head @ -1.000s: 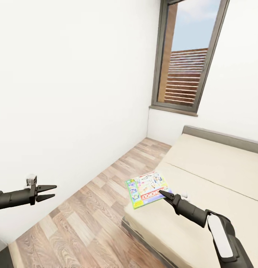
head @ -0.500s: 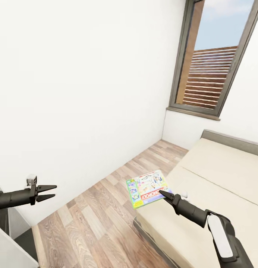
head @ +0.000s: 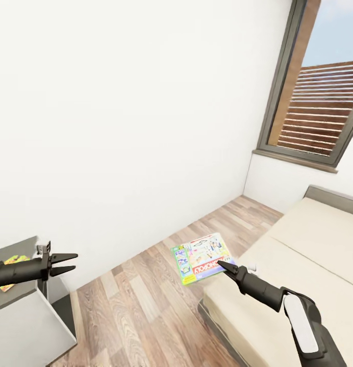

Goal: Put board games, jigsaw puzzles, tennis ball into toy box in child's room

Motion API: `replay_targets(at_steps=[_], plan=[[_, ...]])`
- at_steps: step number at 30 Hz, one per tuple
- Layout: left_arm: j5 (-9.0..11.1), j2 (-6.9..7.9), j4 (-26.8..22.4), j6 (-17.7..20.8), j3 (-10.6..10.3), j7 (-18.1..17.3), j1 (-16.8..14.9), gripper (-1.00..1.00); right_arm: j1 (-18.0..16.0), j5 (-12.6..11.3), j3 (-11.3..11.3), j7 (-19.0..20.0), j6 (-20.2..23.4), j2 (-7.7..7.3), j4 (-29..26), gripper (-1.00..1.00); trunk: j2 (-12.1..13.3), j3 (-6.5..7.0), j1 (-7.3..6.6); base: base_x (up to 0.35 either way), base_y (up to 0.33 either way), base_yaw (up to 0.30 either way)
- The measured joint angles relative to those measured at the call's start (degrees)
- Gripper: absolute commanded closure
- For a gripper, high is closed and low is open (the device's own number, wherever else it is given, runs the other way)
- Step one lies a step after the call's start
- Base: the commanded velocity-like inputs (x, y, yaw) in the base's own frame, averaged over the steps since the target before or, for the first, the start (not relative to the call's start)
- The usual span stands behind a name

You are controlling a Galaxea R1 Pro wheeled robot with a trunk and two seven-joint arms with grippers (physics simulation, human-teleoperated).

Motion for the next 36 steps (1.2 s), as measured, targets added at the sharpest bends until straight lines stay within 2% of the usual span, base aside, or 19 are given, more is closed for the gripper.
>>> replay_targets(at_steps=[14,36], plan=[[0.0,0.0,0.0,0.0,0.0,0.0,0.0,-1.0,0.0,0.1,0.05,-0.07,-0.06,0.0,0.09,1.0,5.64,2.53,-3.08,0.0,0.0,0.291],[-0.04,-0.52,0.0,0.0,0.0,0.0,0.0,-1.0,0.0,0.04,0.06,-0.06,-1.96,0.0,0.19,1.0,5.66,2.54,-3.09,0.0,0.0,0.291]])
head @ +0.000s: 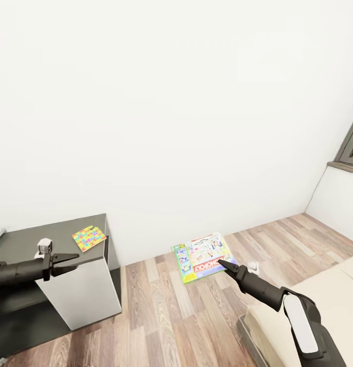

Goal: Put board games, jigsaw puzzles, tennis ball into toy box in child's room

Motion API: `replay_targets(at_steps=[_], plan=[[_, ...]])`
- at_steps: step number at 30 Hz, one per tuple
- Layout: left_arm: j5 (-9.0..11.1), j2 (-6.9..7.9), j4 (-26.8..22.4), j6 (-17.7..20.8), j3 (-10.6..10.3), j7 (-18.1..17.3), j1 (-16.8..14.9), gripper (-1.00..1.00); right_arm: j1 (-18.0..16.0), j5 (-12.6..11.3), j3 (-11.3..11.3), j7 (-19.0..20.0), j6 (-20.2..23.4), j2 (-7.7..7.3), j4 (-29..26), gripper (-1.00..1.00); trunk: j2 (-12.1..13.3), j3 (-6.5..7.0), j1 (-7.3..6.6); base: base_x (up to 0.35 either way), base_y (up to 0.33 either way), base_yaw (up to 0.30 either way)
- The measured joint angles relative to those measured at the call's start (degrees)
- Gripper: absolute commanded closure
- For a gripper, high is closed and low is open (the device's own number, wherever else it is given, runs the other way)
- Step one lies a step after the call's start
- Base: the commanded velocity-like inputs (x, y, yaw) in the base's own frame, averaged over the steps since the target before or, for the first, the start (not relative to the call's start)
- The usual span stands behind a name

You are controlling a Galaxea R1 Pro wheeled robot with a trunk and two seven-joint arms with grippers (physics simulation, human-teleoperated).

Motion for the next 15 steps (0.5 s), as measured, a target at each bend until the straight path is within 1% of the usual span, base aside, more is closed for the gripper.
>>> replay_targets(at_steps=[15], plan=[[-0.04,-0.08,0.0,0.0,0.0,0.0,0.0,-1.0,0.0,0.04,0.02,-0.04,-0.06,0.0,0.03,1.0,0.0,0.0,0.0,0.0,0.0,0.291]])
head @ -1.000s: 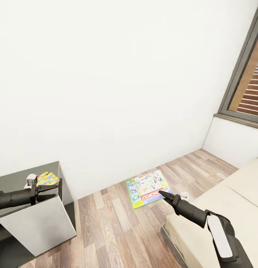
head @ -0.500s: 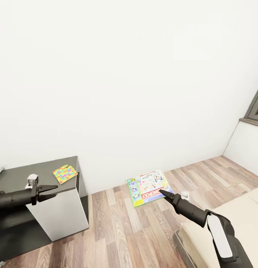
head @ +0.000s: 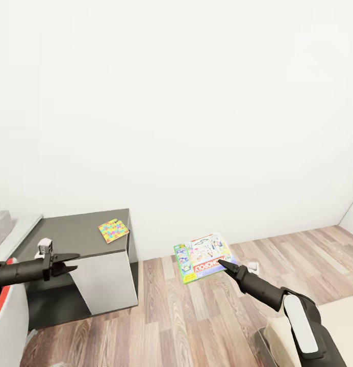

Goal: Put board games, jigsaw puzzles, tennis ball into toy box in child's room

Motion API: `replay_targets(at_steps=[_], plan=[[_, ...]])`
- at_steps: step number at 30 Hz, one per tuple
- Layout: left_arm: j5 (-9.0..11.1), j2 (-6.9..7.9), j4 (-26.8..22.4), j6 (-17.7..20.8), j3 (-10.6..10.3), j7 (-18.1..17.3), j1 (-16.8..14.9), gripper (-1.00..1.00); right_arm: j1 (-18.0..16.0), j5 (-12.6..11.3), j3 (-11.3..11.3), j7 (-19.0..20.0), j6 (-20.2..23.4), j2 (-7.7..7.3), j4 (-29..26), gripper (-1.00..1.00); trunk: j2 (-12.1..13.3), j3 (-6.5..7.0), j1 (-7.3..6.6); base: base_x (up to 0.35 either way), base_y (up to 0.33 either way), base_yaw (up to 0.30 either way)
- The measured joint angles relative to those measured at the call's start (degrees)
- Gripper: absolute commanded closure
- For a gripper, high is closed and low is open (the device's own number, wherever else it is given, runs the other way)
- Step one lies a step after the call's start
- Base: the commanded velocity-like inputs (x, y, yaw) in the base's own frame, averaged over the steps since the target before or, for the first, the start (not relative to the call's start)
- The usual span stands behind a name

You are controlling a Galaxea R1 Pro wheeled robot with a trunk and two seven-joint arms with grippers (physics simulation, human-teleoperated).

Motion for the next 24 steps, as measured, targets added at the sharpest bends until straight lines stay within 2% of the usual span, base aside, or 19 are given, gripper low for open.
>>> replay_targets(at_steps=[24], plan=[[0.0,-0.38,0.0,0.0,0.0,0.0,0.0,-1.0,0.0,0.17,0.0,-0.01,-0.03,0.0,1.94,1.0,0.0,0.0,0.0,0.0,0.0,0.291]])
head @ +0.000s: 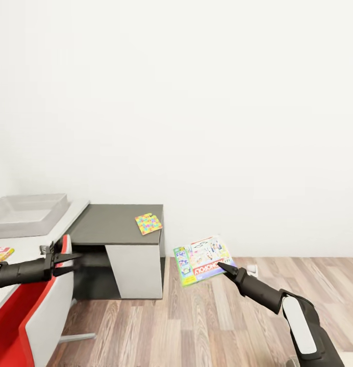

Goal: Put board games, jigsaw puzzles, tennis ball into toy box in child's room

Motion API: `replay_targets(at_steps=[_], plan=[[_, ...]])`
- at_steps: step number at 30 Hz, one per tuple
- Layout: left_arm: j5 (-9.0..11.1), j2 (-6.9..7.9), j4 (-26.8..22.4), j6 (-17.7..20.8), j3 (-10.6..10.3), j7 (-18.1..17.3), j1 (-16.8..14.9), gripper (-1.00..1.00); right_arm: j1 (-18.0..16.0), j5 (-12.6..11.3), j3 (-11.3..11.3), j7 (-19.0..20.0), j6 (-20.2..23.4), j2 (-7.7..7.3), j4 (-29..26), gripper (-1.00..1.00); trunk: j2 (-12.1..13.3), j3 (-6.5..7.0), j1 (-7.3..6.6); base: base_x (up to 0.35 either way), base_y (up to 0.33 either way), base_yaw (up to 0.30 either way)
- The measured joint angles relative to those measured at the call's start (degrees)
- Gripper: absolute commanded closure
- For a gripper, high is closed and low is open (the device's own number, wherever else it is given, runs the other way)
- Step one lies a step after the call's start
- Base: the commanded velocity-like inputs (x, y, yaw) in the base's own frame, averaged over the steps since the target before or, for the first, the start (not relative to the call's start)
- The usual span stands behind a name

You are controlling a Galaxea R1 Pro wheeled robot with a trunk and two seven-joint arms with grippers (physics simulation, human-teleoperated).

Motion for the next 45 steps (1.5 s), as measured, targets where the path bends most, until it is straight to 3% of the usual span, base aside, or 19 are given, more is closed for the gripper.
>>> replay_targets(at_steps=[25,45], plan=[[-0.08,-0.57,0.0,0.0,0.0,0.0,0.0,-1.0,0.0,-0.11,0.04,-0.02,0.0,0.0,0.2,1.0,0.0,0.0,0.0,0.0,0.0,0.286],[-0.25,-0.87,0.03,-0.41,-0.06,0.02,-0.03,-1.0,0.01,-0.53,-0.02,0.05,0.11,0.0,-0.24,1.0,0.0,0.0,0.0,0.0,-0.064,0.011]])
